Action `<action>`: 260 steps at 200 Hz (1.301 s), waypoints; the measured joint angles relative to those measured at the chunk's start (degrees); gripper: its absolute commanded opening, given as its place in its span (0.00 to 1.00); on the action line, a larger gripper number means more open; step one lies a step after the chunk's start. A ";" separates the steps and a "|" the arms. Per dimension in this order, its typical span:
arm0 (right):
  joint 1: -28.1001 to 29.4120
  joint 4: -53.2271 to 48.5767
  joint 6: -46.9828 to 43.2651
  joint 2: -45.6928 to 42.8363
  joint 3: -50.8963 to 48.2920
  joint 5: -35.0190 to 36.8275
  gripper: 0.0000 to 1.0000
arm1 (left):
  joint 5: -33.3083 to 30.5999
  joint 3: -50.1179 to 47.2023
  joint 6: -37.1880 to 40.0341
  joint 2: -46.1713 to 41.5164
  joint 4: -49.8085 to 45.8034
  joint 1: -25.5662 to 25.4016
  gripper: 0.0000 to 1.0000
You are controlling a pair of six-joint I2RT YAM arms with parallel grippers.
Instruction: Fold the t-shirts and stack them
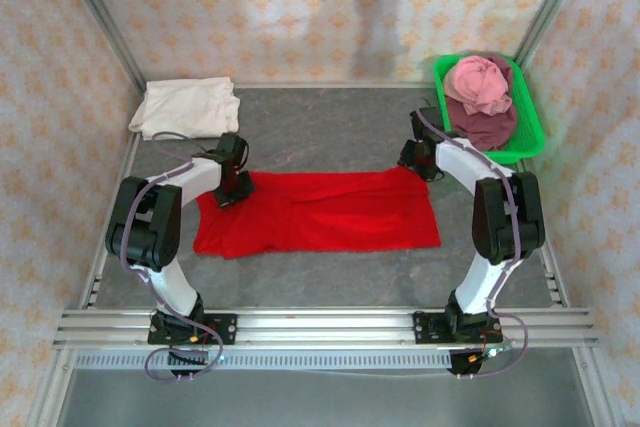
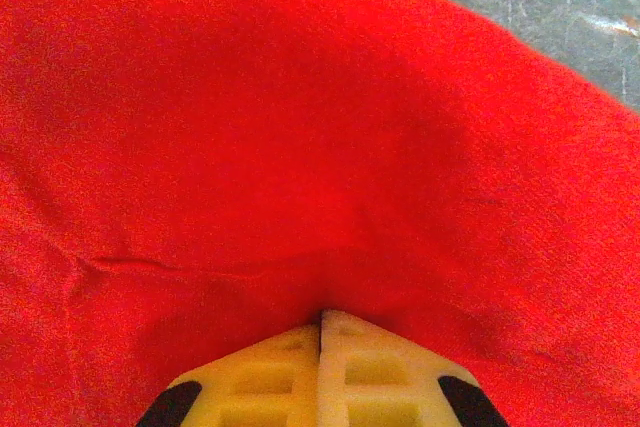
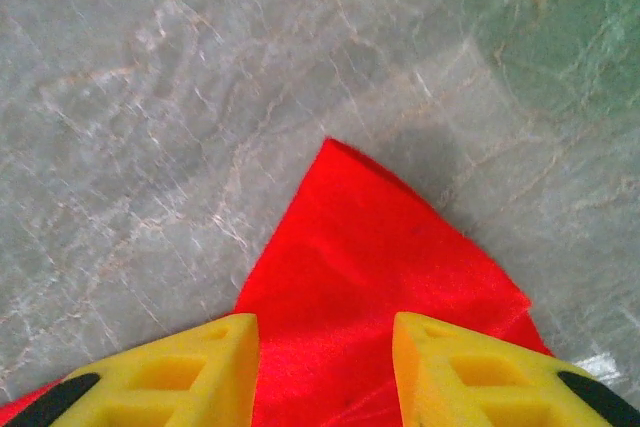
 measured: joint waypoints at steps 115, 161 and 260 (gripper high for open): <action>-4.72 4.33 5.44 -1.70 -9.16 -6.75 0.34 | 1.27 -0.31 0.00 0.00 1.03 0.04 0.00; -4.70 6.64 6.47 -1.51 -9.16 -7.65 0.34 | 1.70 -0.39 0.00 0.00 1.62 0.04 0.00; -4.68 6.99 7.61 -5.62 -13.79 -8.15 0.38 | 1.70 -0.72 -0.02 -0.11 2.08 0.02 0.00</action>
